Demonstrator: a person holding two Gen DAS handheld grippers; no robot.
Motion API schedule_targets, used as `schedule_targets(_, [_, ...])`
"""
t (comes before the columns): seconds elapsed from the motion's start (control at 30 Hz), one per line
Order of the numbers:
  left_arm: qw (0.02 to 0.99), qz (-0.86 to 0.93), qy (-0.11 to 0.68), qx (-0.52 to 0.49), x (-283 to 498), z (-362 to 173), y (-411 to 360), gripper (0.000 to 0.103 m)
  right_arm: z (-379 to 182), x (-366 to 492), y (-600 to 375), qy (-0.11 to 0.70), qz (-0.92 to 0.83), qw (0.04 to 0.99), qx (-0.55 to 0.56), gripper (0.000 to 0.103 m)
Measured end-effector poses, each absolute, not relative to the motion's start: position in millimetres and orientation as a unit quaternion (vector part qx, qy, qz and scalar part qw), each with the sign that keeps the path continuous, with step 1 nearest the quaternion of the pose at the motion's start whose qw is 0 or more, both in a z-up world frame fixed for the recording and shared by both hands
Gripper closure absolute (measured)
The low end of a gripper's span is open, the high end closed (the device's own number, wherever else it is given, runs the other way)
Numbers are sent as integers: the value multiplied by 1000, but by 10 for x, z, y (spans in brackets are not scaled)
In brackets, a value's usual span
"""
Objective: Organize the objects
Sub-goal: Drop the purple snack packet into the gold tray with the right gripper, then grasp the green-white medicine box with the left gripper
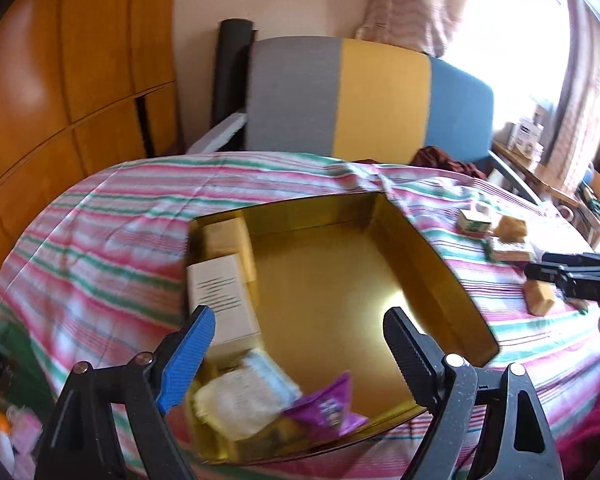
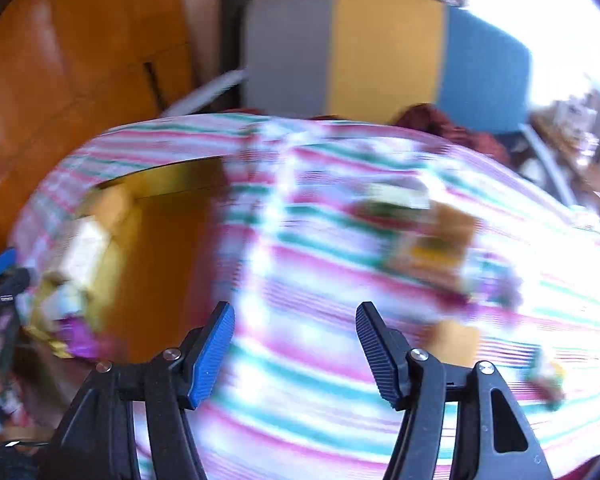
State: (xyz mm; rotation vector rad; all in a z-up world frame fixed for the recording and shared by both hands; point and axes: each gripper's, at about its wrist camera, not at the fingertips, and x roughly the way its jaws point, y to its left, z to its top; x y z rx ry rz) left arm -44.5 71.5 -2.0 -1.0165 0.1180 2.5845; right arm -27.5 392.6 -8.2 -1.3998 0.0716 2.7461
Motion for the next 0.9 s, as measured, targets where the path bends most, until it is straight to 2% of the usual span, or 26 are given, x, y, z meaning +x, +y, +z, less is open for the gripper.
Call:
schedule_targets(0.2, [224, 905, 52, -359, -501, 78, 1134, 16, -215, -113, 4921, 70, 885, 169, -428, 38])
schedule_targets(0.37, [250, 894, 67, -365, -543, 115, 1539, 16, -501, 137, 5641, 221, 844, 253, -418, 38])
schedule_targets(0.43, [263, 887, 69, -374, -572, 104, 1724, 13, -495, 223, 5794, 268, 840, 253, -398, 38])
schedule_targets(0.63, [301, 863, 66, -400, -709, 101, 2263, 13, -530, 299, 5922, 314, 828, 248, -394, 38])
schedule_targets(0.9, [324, 845, 167, -390, -941, 74, 3079, 13, -527, 267, 5869, 318, 830, 224, -400, 37])
